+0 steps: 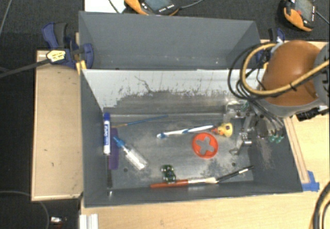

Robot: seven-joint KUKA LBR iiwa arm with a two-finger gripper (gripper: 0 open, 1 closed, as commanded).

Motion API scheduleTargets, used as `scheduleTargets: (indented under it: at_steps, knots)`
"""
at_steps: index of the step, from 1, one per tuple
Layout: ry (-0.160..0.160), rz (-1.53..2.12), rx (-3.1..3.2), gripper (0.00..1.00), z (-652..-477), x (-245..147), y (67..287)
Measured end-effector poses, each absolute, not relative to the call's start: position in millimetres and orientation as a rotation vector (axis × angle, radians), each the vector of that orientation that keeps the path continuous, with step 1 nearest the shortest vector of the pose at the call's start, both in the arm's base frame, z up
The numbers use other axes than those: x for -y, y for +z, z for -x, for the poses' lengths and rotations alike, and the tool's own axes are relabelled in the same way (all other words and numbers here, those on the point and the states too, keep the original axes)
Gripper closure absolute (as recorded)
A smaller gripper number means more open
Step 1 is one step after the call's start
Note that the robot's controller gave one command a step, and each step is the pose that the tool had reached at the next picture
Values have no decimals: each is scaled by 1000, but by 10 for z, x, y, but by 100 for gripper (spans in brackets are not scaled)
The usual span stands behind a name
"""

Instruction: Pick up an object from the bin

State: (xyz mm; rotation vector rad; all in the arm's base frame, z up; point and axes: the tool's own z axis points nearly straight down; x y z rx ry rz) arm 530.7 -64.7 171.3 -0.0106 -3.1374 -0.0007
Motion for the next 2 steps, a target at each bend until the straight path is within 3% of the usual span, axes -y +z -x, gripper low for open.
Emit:
scheduleTargets:
  at_steps: [1,2]
  knots:
    - [1,5,3145,0,-5326,644,1749]
    - [-2,-47,3142,0,-5563,283,670]
